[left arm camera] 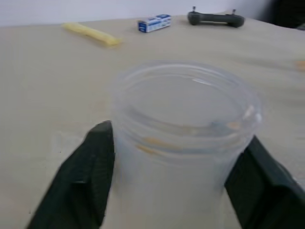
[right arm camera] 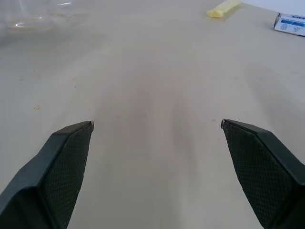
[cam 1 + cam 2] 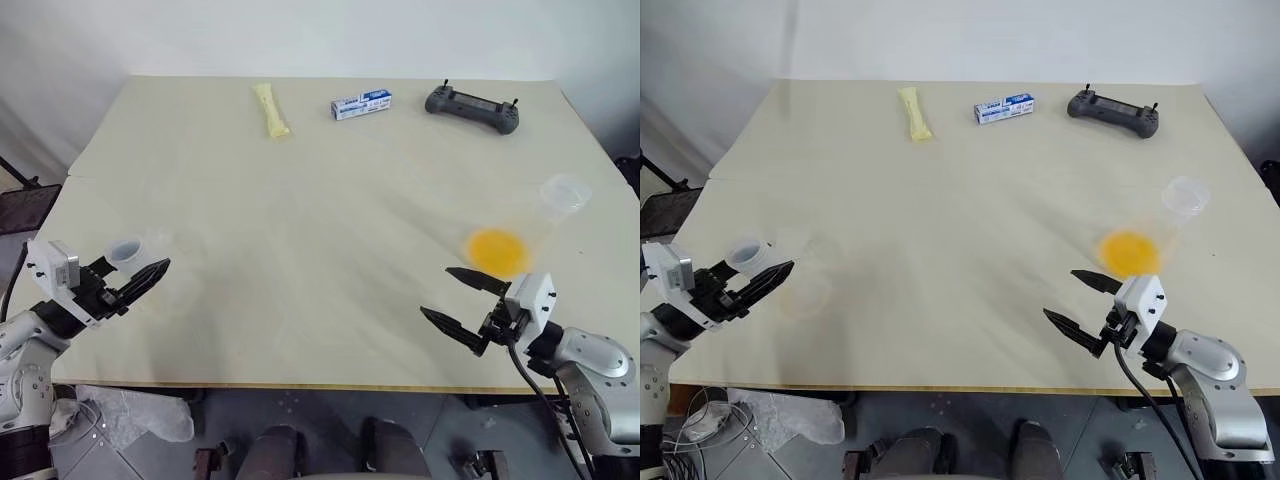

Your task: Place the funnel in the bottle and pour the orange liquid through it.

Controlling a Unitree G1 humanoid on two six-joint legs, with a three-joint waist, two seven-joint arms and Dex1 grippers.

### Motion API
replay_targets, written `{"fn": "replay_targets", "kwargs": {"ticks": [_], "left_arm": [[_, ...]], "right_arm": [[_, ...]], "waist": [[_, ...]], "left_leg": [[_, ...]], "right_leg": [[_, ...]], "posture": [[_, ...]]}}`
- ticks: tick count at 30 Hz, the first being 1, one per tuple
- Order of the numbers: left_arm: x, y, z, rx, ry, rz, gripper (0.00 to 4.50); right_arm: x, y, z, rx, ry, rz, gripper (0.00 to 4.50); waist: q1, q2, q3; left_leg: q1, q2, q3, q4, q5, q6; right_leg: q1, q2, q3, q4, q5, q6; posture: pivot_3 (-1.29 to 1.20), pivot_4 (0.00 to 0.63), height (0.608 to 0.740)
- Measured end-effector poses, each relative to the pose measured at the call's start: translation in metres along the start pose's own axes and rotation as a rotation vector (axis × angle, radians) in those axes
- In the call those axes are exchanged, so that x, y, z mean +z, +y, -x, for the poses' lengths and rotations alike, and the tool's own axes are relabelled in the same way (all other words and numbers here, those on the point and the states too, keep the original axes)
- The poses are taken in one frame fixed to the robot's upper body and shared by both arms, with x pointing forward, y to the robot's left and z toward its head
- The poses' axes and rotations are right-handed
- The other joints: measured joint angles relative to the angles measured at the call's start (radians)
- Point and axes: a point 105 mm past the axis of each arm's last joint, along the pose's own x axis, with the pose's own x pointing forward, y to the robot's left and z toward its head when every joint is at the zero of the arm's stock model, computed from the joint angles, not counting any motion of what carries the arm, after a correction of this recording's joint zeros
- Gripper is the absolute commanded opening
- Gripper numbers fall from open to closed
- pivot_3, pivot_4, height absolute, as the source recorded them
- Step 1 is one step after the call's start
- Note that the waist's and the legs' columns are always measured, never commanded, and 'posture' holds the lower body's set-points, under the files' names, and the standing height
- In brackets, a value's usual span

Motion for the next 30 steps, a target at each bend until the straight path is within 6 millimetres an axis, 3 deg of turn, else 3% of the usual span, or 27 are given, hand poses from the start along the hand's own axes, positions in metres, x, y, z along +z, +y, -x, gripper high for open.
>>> {"fn": "replay_targets", "kwargs": {"ticks": [7, 14, 21, 30], "left_arm": [[0.021, -0.008, -0.027, -0.155, -0.043, -0.016, 2.58], [0.049, -0.046, -0.1, -0.475, -0.109, -0.073, 2.58], [0.05, -0.091, -0.172, -0.679, -0.147, -0.1, 2.58], [0.023, -0.133, -0.213, -0.83, -0.094, -0.12, 2.58]], "right_arm": [[0.001, -0.001, 0.005, -0.029, 0.005, -0.004, 4.5], [0.002, 0.002, 0.014, -0.006, 0.038, -0.004, 4.5], [0.011, 0.003, 0.013, -0.012, 0.023, 0.016, 4.5], [0.011, 0.014, 0.015, -0.058, 0.02, 0.01, 4.5]], "waist": [[0.006, 0.0, 0.0], [0.007, -0.001, 0.0], [0.005, -0.003, 0.002], [0.009, -0.006, 0.003]], "left_leg": [[0.0, -0.001, -0.001, 0.0, 0.001, 0.001], [0.0, -0.003, 0.001, 0.0, 0.001, 0.002], [-0.001, -0.002, 0.004, 0.001, 0.002, 0.003], [-0.002, -0.003, 0.005, 0.002, 0.002, 0.004]], "right_leg": [[0.0, 0.0, 0.0, 0.001, 0.0, 0.0], [0.001, 0.0, -0.004, 0.0, 0.001, 0.002], [0.001, 0.001, -0.004, 0.0, 0.002, 0.003], [0.0, 0.001, -0.004, 0.0, 0.002, 0.004]], "posture": [[0.0, 0.15, 0.74], [0.0, 0.15, 0.74], [0.0, 0.15, 0.74], [0.0, 0.15, 0.74]]}}
